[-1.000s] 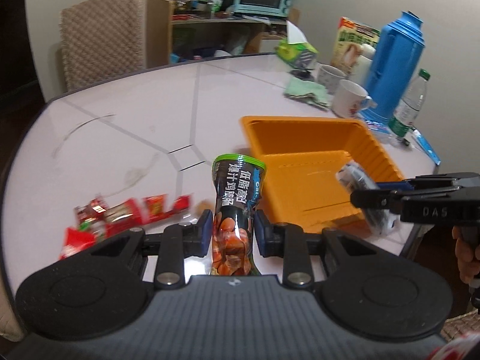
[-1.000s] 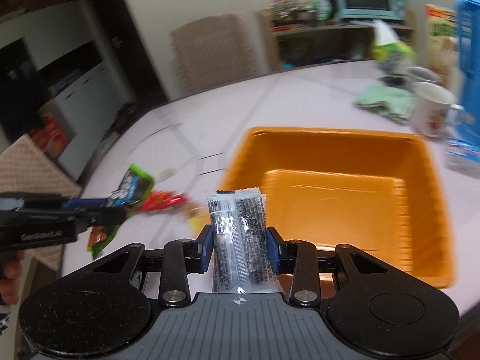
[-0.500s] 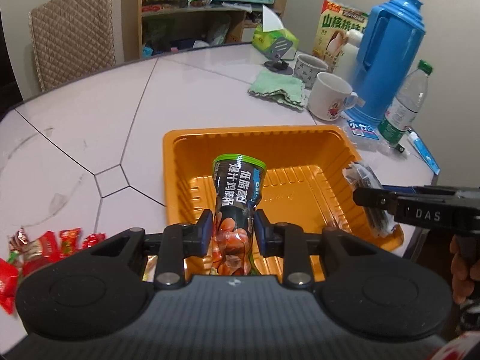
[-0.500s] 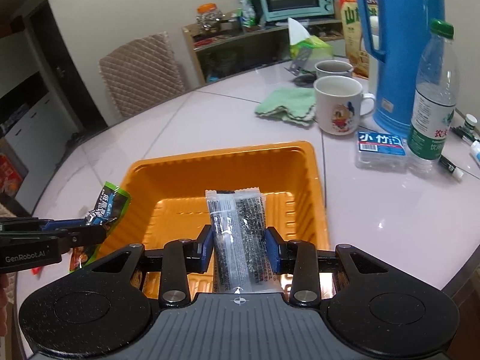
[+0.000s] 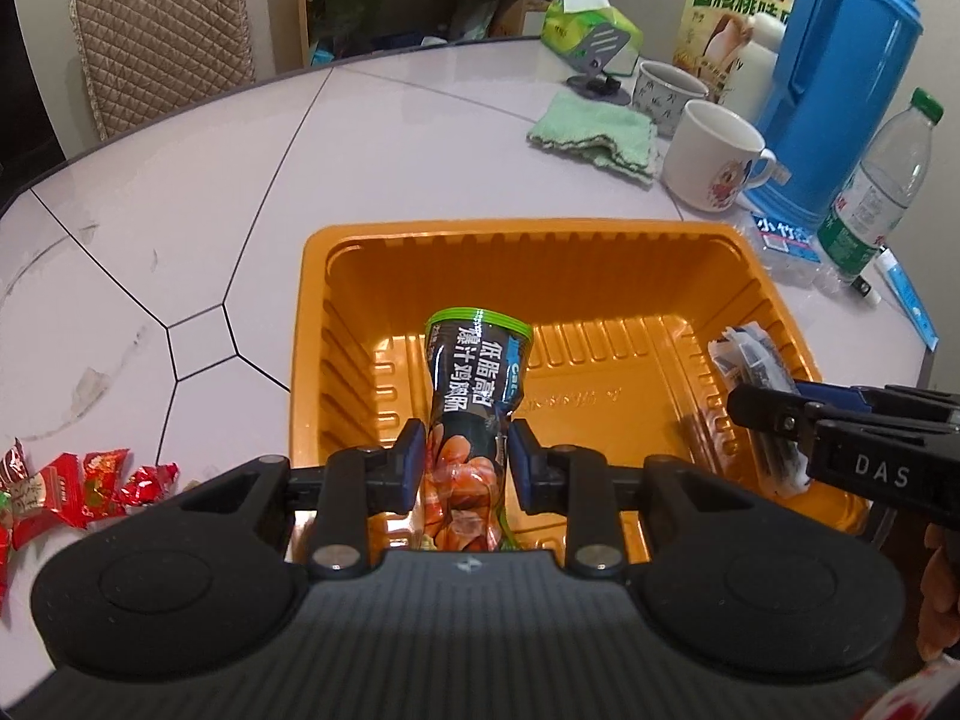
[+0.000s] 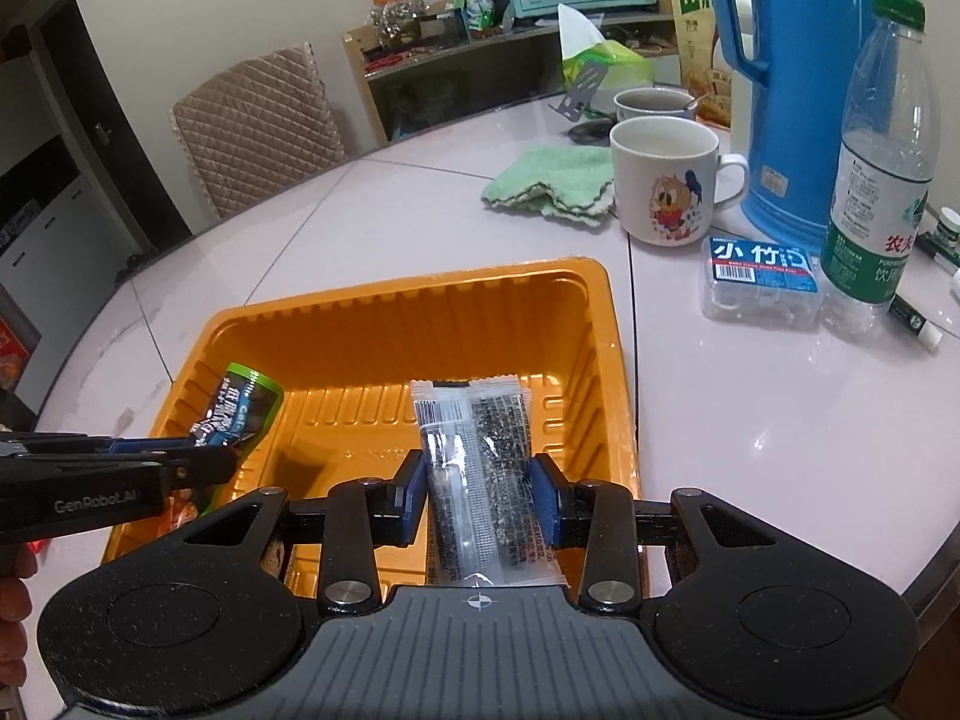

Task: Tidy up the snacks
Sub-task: 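Carry the snack tube and stick packet into the orange tray with both tools, then open both tools to release the snacks in the tray and withdraw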

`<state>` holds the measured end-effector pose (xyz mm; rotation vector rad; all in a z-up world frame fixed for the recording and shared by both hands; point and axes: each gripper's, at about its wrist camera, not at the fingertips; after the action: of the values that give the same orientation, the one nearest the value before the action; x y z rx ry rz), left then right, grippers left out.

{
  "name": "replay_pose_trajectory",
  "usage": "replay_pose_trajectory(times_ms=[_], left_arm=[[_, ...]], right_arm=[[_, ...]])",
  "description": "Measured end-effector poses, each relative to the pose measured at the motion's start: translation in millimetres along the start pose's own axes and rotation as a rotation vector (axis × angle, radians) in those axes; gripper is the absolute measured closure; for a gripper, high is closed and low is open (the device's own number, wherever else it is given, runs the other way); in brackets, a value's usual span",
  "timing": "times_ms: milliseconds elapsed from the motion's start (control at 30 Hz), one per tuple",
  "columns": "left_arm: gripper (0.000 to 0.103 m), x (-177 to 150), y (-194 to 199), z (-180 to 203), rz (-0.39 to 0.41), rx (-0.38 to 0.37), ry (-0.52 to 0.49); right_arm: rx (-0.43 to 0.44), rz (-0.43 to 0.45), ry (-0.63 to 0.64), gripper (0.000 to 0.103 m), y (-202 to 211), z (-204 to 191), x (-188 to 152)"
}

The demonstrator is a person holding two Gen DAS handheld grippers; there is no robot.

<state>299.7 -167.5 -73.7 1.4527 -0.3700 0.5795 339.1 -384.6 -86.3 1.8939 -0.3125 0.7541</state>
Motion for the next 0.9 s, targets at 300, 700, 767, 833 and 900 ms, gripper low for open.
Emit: replay_pose_trajectory(times_ms=[300, 700, 767, 833, 900], left_arm=[[0.076, -3, -17, 3, -0.056, 0.000, 0.015], [0.073, -8, 1, -7, -0.037, -0.016, 0.031], [0.070, -9, 7, -9, -0.028, -0.022, 0.035], [0.069, -10, 13, -11, -0.019, -0.030, 0.041], [0.067, -12, 20, -12, -0.009, -0.037, 0.044]], right_arm=[[0.003, -0.008, 0.000, 0.066, -3, 3, -1], [0.007, -0.007, 0.010, 0.065, -4, -1, -1], [0.004, -0.004, 0.010, 0.065, -5, -2, -1], [0.003, 0.006, 0.013, 0.065, -4, -3, -1], [0.008, 0.022, 0.004, 0.065, -3, -3, 0]])
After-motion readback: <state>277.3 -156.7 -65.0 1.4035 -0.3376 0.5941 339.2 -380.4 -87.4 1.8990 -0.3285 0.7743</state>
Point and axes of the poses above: each gripper's, at about its wrist camera, not at the fingertips, and y roughly against the way its jaws point, z to its right, x to its top, and after that the axes turned 1 degree about -x, right-handed
